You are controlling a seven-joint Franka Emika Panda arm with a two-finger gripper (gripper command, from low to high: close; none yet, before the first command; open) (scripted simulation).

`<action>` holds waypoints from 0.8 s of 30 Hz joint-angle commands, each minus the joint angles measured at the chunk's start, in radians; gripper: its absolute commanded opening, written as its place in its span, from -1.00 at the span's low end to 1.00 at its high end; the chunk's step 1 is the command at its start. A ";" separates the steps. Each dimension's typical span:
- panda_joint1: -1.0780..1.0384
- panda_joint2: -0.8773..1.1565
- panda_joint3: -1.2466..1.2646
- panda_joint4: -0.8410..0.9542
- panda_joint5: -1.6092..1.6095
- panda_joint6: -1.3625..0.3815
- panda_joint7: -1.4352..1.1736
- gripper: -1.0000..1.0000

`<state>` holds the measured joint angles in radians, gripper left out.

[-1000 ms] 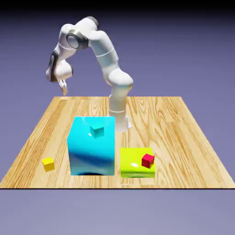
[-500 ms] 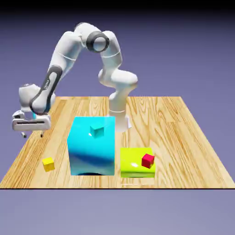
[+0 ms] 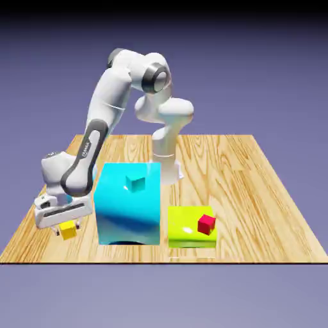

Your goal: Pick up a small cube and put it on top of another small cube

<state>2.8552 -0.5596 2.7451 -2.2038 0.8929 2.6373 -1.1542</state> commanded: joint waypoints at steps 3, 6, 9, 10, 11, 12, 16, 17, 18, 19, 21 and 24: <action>-0.059 0.087 0.041 -0.036 -0.130 -0.004 0.088 -1.00; -0.122 0.170 0.076 -0.069 -0.254 -0.011 0.167 -1.00; -0.231 0.221 0.058 -0.065 -0.302 -0.056 0.137 -1.00; -0.267 0.239 0.052 -0.064 -0.318 -0.071 0.127 -1.00; -0.303 0.256 0.046 -0.063 -0.335 -0.086 0.117 -1.00; -0.340 0.273 0.040 -0.061 -0.351 -0.100 0.107 -1.00; -0.484 0.341 0.015 -0.056 -0.415 -0.160 0.066 -1.00; -0.521 0.358 0.009 -0.055 -0.431 -0.175 0.056 -1.00; -0.557 0.375 0.003 -0.053 -0.448 -0.190 0.046 -1.00; -0.593 0.392 -0.003 -0.052 -0.464 -0.204 0.036 -1.00; -0.666 0.426 -0.015 -0.049 -0.496 -0.234 0.016 -1.00; -0.774 0.477 -0.033 -0.046 -0.544 -0.279 -0.014 -1.00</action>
<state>2.0661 -0.0819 2.7115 -2.2493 0.3473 2.3575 -1.1679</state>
